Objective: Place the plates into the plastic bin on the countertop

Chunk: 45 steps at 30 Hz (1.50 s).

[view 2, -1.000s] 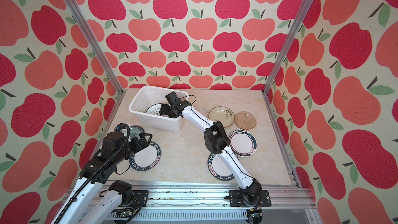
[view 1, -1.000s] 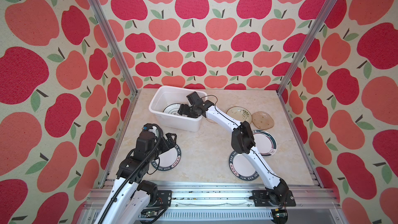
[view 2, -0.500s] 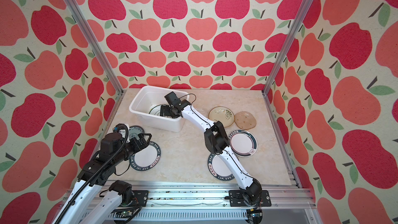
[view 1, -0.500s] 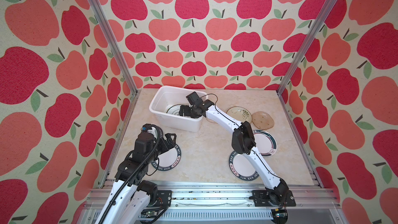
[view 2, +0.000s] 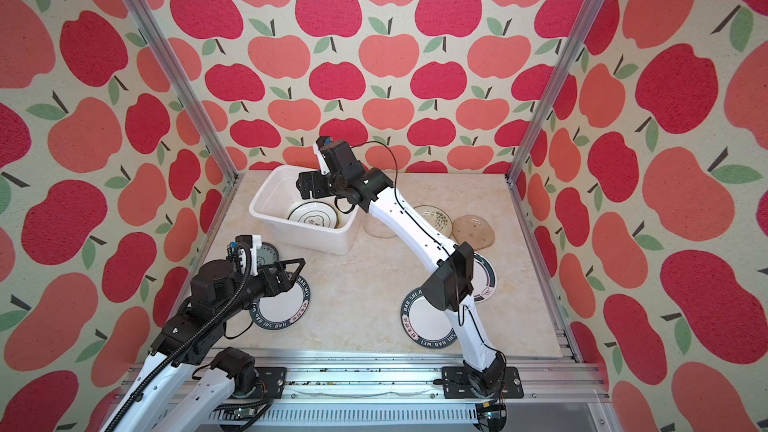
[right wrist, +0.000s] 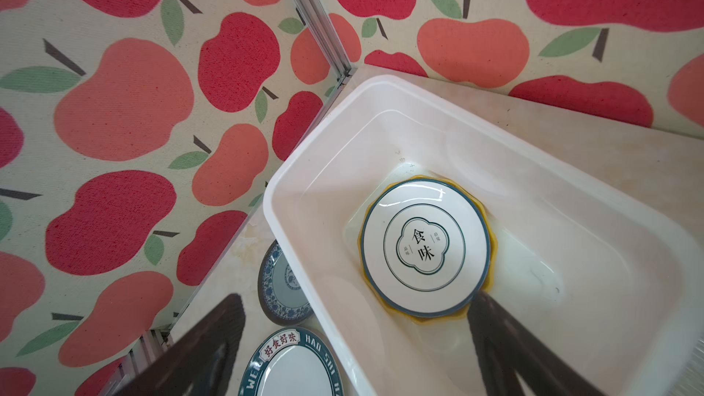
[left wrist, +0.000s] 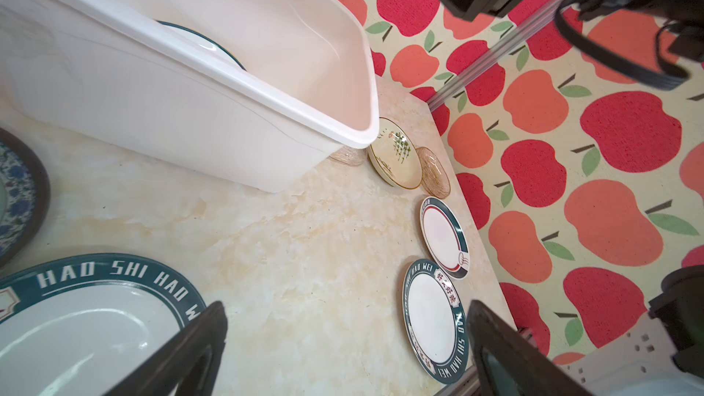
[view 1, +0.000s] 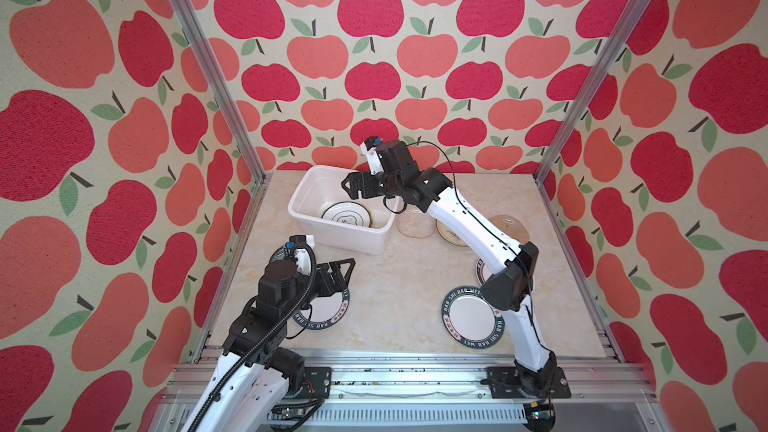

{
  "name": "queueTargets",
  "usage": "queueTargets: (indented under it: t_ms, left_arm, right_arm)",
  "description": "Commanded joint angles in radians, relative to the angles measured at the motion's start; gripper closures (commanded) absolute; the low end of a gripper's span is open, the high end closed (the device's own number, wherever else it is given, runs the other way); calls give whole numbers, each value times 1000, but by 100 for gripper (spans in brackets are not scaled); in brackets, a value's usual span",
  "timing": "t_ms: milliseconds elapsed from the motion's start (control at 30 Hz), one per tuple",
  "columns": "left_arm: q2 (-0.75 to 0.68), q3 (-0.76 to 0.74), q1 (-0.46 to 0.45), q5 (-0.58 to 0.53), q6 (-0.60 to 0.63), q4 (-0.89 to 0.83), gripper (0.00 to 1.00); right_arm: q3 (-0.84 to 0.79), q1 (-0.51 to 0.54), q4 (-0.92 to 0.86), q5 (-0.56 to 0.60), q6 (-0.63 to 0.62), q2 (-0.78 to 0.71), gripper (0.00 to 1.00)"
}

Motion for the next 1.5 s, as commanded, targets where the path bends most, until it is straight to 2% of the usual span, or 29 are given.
queueTargets:
  t_ms: [0, 167, 333, 433, 533, 733, 900, 1233, 1367, 1467]
  left_arm:
    - [36, 25, -59, -20, 63, 63, 1]
    - [142, 67, -153, 57, 114, 128, 1]
    - [266, 144, -282, 25, 194, 120, 1]
    - [377, 218, -345, 24, 251, 96, 1]
    - [491, 290, -419, -9, 316, 93, 1]
    - [723, 426, -561, -26, 441, 90, 1]
    - [858, 523, -658, -15, 548, 37, 1]
    - [952, 566, -675, 66, 595, 48, 1]
    - [961, 570, -675, 70, 598, 50, 1]
    - [957, 562, -674, 75, 599, 62, 1]
  right_arm:
    - [-198, -43, -80, 53, -23, -182, 6]
    - [-618, -156, -75, 12, 90, -493, 7]
    - [-1059, -364, -7, -82, 245, -811, 9]
    - [-1211, -476, -32, -75, 261, -943, 10]
    - [-1308, -583, -78, -83, 259, -1007, 10]
    - [-1466, -793, -147, -57, 268, -1076, 9]
    - [-1597, -981, -127, -89, 267, -1128, 9]
    - [-1725, -1257, -39, -154, 163, -1090, 10]
    - [-1738, -1321, 29, -199, 93, -1000, 15]
    - [-1732, -1332, 80, -275, 52, -918, 19]
